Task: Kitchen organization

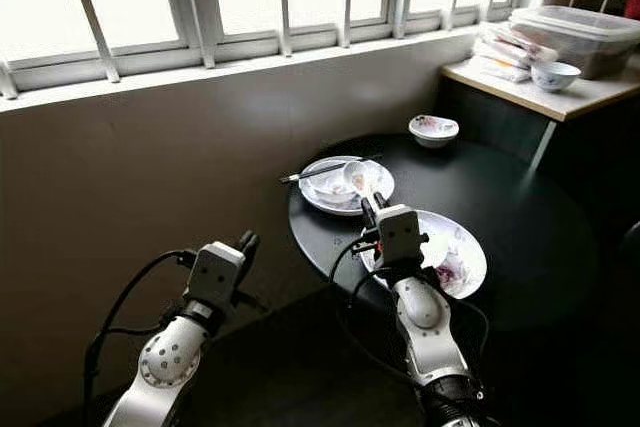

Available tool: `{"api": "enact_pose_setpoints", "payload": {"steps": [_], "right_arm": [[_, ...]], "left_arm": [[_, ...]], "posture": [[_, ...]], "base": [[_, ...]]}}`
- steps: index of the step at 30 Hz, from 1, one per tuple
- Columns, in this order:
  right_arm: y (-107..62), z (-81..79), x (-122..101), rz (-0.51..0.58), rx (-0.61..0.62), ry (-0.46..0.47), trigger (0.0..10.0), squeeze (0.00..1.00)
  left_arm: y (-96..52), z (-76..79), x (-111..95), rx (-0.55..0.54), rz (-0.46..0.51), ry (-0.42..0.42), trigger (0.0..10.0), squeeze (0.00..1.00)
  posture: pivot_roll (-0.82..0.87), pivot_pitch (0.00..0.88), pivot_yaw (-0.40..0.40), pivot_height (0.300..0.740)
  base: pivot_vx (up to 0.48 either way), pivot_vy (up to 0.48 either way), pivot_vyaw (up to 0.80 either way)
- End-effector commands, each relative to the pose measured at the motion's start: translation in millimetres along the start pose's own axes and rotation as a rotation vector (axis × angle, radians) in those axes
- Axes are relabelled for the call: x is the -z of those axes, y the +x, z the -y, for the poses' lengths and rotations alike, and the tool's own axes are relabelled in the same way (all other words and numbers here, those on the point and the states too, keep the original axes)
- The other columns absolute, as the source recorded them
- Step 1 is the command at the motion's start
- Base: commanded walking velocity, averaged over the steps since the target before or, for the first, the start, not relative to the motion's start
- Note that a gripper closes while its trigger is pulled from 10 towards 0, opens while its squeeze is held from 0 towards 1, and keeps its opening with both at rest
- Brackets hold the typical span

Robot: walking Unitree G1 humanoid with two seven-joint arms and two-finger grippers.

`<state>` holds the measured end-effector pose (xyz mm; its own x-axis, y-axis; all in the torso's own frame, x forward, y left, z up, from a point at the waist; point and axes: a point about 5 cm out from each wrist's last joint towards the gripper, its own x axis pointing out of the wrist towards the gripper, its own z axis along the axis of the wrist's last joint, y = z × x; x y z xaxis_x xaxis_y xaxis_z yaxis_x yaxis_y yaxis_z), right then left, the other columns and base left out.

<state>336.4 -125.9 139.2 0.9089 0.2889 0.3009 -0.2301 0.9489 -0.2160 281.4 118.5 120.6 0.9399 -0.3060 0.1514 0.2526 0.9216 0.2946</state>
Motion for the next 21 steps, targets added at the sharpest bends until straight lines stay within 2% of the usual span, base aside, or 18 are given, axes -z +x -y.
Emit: {"api": "enact_pose_setpoints", "payload": {"steps": [1, 8, 14, 21], "right_arm": [[-2.2, 0.1, -1, 0.003, -0.011, -0.009, 0.0, 0.0], [-11.4, -7.0, 0, -0.008, -0.037, 0.001, 0.0, 0.0], [-19.0, -15.1, 1, -0.021, -0.076, 0.016, 0.0, 0.0], [-48.7, -21.3, 12, -0.093, -0.122, 0.017, 0.0, 0.0]], "left_arm": [[-2.9, 0.7, 7, -0.001, -0.039, -0.004, 10.0, 0.0], [-7.3, -0.9, 14, -0.008, -0.081, -0.007, 10.0, 0.0], [-9.2, -2.7, 16, -0.013, -0.086, -0.003, 10.0, 0.0], [-26.9, -4.7, 34, -0.022, -0.181, 0.04, 10.0, 0.0]], "posture": [[0.02, 0.0, -0.013, 0.74], [0.02, 0.0, -0.013, 0.74], [0.02, 0.0, -0.016, 0.74], [0.03, 0.0, -0.028, 0.74]], "base": [[0.0, 0.0, 0.8], [0.0, 0.0, 0.8], [0.0, 0.461, 0.8], [0.0, 0.0, 0.8]]}}
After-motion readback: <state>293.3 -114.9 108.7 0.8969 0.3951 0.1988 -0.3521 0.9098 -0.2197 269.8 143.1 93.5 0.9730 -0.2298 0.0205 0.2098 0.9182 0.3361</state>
